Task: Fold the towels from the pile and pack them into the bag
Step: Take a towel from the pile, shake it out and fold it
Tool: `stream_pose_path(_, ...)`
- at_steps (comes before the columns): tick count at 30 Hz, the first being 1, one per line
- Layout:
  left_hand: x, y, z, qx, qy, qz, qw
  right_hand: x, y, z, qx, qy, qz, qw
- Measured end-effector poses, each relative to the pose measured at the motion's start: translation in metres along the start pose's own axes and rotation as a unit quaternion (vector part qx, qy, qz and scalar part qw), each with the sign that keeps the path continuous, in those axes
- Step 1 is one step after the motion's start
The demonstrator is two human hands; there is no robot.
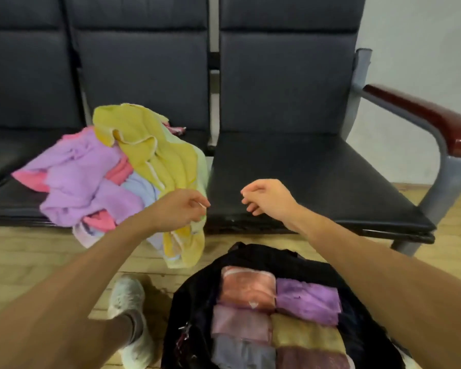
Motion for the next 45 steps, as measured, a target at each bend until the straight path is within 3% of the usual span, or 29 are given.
stream_pose_path(5,-0.062,0.006,0.01,0.013,-0.043,-0.157,0.987,0.065,-0.033,0.036,-0.026,-0.027,0.009,0.999)
stream_pose_path(10,-0.082,0.017,0.042,-0.074,-0.152,-0.116,0.979,0.106,-0.043,0.057,-0.037,0.032,0.036,0.998)
stream_pose_path(14,-0.082,0.02,0.041,-0.079,-0.17,-0.126,0.974,0.114,-0.043,0.062,-0.053,0.101,0.024,0.993)
stream_pose_path(22,-0.05,-0.003,0.007,-0.026,-0.135,-0.117,0.984,0.056,-0.045,0.051,-0.014,-0.09,-0.009,0.996)
stream_pose_path(27,-0.027,-0.017,-0.018,0.023,-0.107,-0.144,0.984,-0.022,-0.03,0.031,0.013,-0.247,-0.05,0.968)
stream_pose_path(30,-0.005,-0.028,-0.032,0.041,-0.07,-0.126,0.989,-0.065,-0.016,0.01,0.036,-0.283,-0.081,0.955)
stream_pose_path(35,0.043,-0.047,-0.055,0.071,-0.067,-0.072,0.993,-0.118,0.009,-0.029,0.053,-0.201,-0.142,0.968)
stream_pose_path(39,0.085,-0.049,-0.068,0.125,-0.135,0.018,0.983,-0.13,0.021,-0.054,0.062,-0.153,-0.113,0.98)
stream_pose_path(45,0.1,-0.047,-0.083,0.151,-0.176,0.047,0.972,-0.135,0.022,-0.035,-0.056,0.021,-0.067,0.996)
Point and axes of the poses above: each hand's wrist, its own y-axis away from the middle knuckle, its own x-axis out of the palm, z = x × y, the point moved 7 cm from there along -y, towards the middle knuckle, and after that the axes turned 4 degrees about y, right-handed, at the moved point
